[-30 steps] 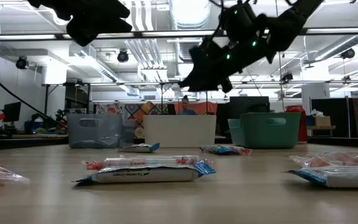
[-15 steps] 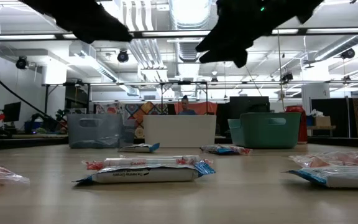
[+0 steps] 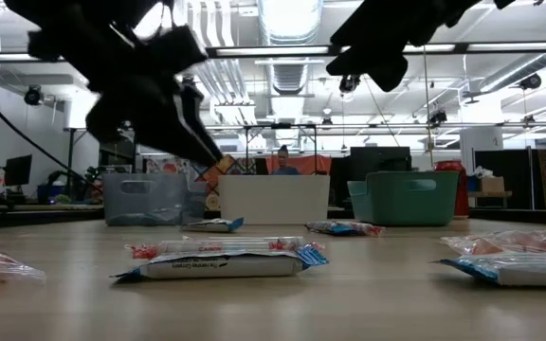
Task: Sort candy
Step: Put the white chocolate into the gray bin
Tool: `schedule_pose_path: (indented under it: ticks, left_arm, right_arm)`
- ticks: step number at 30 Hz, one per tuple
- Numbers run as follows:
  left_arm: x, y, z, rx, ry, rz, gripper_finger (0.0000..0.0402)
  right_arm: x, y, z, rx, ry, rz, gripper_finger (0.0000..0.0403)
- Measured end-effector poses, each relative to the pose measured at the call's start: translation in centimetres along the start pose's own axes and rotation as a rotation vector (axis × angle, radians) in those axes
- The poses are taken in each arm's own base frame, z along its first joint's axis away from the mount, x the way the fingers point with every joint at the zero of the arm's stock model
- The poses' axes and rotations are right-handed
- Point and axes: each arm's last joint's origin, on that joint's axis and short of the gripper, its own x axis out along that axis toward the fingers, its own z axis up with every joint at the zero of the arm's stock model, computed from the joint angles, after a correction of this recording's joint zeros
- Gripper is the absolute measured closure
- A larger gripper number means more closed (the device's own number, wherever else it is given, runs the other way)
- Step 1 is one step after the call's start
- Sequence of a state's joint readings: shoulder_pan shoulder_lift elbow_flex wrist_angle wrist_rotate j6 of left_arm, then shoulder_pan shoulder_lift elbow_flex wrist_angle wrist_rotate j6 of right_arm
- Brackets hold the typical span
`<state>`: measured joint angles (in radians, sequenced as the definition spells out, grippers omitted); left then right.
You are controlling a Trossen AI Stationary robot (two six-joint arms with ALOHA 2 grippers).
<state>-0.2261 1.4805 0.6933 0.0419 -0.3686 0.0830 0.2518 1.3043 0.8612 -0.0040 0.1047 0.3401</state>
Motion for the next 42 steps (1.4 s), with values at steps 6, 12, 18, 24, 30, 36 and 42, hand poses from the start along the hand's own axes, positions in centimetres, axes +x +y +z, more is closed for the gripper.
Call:
schedule_pose_path:
  ticks: [6, 12, 18, 24, 30, 36, 42]
  left_arm:
    - [1.7, 0.8, -1.0, 0.015, 0.07, 0.03, 0.022]
    - [3.1, 1.7, -2.1, 0.011, 0.141, 0.063, 0.0175]
    - [4.4, 2.4, -3.2, 0.036, 0.205, 0.077, 0.0172]
    - [5.4, 2.3, -3.8, 0.052, 0.224, 0.064, 0.0189]
    - [5.7, 2.5, -3.9, 0.039, 0.221, 0.039, 0.0216]
    - [5.8, 2.7, -4.1, 0.026, 0.221, 0.004, 0.0265]
    - [5.9, 2.7, -4.1, 0.021, 0.221, -0.025, 0.0322]
  right_arm:
    - [0.1, 0.4, -0.1, -0.003, -0.01, 0.01, 0.022]
    - [0.3, 0.3, -0.2, -0.004, -0.01, -0.021, 0.022]
    - [0.8, 0.2, -0.5, -0.006, 0.002, -0.026, 0.022]
    - [1.0, 0.2, -0.6, -0.007, 0.006, -0.028, 0.022]
    - [1.0, 0.2, -0.6, -0.006, 0.003, -0.026, 0.022]
    - [1.0, 0.2, -0.5, -0.006, 0.001, -0.026, 0.022]
    - [1.0, 0.2, -0.5, -0.006, 0.001, -0.025, 0.022]
